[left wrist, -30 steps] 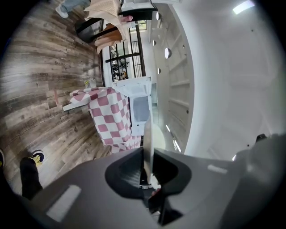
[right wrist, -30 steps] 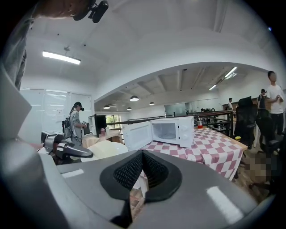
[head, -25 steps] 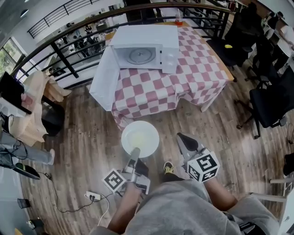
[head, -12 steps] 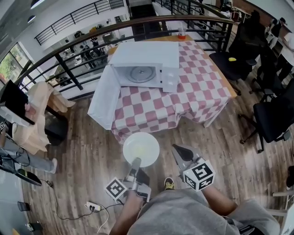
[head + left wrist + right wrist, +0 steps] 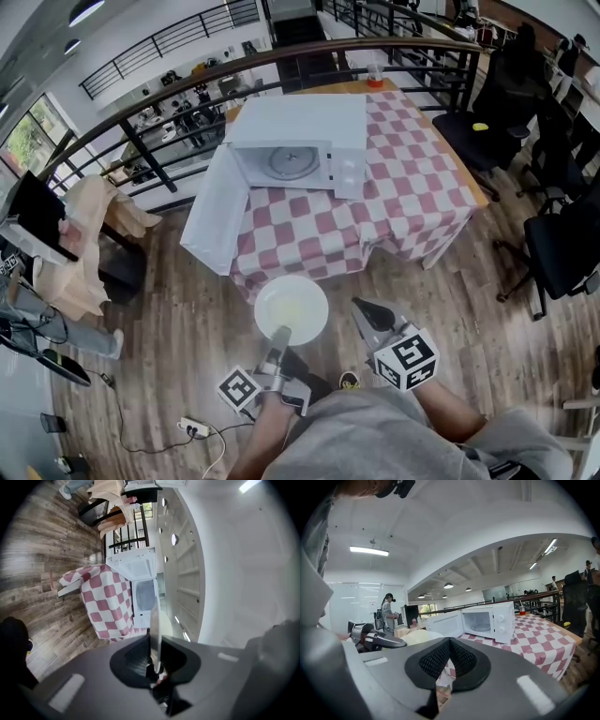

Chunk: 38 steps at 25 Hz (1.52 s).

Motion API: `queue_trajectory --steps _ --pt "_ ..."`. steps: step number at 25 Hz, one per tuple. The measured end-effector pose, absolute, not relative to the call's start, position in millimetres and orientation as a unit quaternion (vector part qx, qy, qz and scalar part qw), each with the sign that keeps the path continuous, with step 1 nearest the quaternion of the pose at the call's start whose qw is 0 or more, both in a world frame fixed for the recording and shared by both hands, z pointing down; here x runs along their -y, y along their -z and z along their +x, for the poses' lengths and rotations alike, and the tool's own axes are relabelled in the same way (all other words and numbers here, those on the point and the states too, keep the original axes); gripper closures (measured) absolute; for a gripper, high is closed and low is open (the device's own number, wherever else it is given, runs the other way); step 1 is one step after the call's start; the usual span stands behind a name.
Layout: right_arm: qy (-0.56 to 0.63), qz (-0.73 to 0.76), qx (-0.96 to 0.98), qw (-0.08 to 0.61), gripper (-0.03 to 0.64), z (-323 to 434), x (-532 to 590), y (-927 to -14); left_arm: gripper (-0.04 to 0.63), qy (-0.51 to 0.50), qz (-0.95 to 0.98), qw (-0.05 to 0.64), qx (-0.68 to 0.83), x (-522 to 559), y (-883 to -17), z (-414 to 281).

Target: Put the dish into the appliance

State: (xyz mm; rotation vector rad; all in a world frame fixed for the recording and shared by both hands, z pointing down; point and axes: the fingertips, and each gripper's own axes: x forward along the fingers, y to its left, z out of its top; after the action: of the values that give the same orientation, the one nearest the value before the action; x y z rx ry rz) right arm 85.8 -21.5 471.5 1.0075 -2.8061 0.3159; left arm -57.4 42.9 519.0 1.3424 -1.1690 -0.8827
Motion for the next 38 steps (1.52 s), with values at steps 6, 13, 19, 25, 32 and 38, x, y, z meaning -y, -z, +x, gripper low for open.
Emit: queue_trajectory --steps 6,13,19,25,32,38 --pt "-0.106 0.333 0.934 0.067 0.618 85.6 22.6 -472.0 0.557 0.371 0.568 0.546 0.491 -40.1 -520.6 -55.2" --pt "-0.107 0.332 0.935 0.070 0.618 84.5 27.6 -476.5 0.555 0.374 0.567 0.547 0.489 -31.4 -521.8 -56.6" --pt "-0.109 0.331 0.935 0.071 0.618 79.7 44.7 -481.0 0.555 0.374 0.567 0.549 0.488 -10.9 -526.7 -60.7" --pt "-0.107 0.333 0.934 0.072 0.620 69.5 76.1 -482.8 0.556 0.375 0.573 0.548 0.481 28.8 -527.6 -70.6" --pt "-0.104 0.329 0.936 0.073 0.618 46.5 123.9 -484.1 0.556 0.372 0.578 0.543 0.482 82.6 -525.6 -91.3" --pt "-0.106 0.325 0.936 0.080 0.618 22.2 165.8 -482.0 0.557 0.368 0.576 0.546 0.484 127.5 -524.9 -110.3"
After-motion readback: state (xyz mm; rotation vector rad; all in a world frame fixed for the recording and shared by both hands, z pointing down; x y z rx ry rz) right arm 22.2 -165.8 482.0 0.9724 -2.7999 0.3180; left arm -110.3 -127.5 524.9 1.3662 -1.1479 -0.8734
